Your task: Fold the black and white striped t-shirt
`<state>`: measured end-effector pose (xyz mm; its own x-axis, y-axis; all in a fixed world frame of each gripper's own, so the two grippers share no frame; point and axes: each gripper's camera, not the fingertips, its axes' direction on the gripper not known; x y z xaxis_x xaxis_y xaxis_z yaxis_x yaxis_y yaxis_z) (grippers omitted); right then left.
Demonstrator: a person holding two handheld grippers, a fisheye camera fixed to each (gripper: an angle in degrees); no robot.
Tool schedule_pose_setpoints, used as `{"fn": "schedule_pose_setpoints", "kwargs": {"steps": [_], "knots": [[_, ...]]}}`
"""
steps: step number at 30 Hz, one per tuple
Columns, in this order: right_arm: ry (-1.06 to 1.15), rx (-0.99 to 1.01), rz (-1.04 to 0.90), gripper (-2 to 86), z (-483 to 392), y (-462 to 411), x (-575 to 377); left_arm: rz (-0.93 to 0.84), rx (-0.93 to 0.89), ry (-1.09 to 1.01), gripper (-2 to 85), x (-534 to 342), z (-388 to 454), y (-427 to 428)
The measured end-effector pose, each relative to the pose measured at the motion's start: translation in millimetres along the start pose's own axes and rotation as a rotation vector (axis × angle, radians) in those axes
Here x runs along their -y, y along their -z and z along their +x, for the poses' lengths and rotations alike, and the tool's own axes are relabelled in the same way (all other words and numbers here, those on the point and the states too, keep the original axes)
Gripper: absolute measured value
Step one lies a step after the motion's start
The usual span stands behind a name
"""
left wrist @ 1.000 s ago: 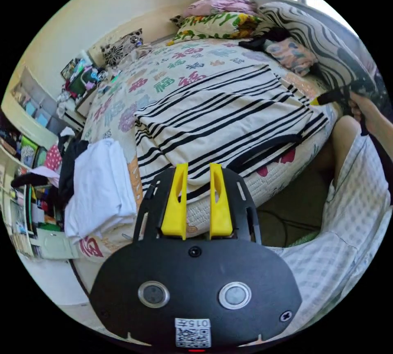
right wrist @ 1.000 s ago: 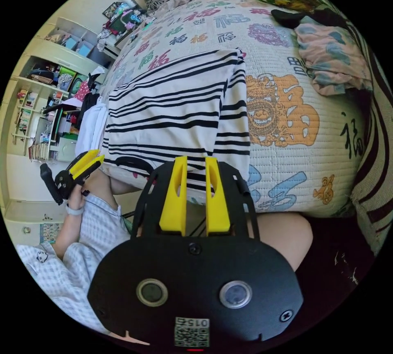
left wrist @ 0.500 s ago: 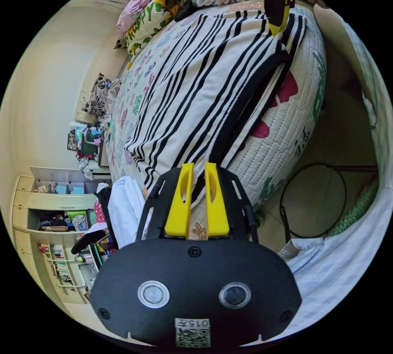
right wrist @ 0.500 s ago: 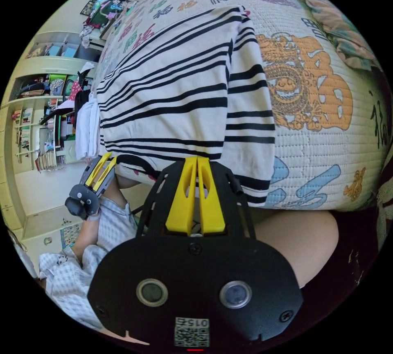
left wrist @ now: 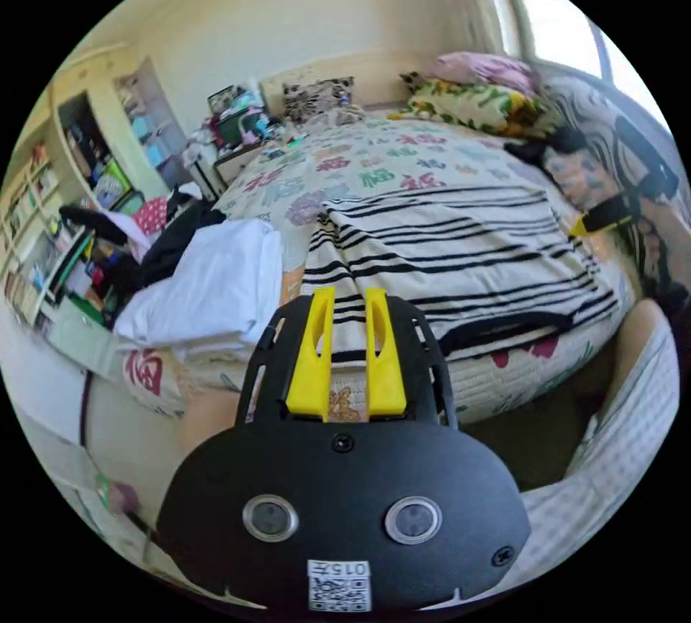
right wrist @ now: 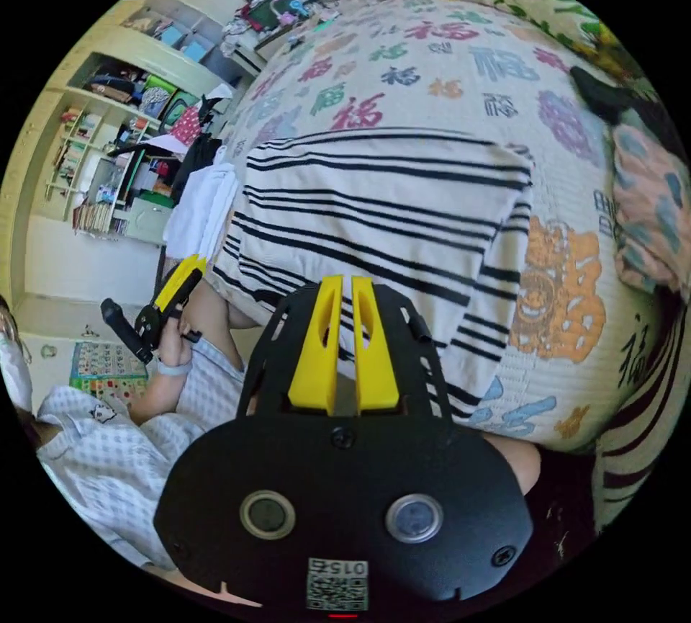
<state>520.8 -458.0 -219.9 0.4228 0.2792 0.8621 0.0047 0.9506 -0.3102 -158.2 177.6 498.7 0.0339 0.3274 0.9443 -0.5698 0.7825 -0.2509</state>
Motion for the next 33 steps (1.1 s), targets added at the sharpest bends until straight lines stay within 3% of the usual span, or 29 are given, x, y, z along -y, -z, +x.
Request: {"fn": "schedule_pose_setpoints", "kwargs": {"steps": [5,11,20,25,33], "knots": [[0.271,0.021,-0.023,4.1,-87,-17,83,-0.122,-0.085,0.436,10.7,-35,-90,-28],[0.504,0.052,-0.114,6.0,-195,-70,187,-0.215,-0.267,0.724,12.0,-73,-157,-55],[0.485,-0.189,-0.432,12.0,-260,-194,299,-0.234,-0.397,0.703,0.5,-88,-182,-73],[0.455,-0.373,-0.528,6.1,-270,-228,320,-0.211,-0.370,0.631,-0.2,-88,-182,-66],[0.566,-0.407,-0.446,1.0,-268,-177,320,-0.061,-0.432,0.551,-0.4,-94,-183,-20]]}}
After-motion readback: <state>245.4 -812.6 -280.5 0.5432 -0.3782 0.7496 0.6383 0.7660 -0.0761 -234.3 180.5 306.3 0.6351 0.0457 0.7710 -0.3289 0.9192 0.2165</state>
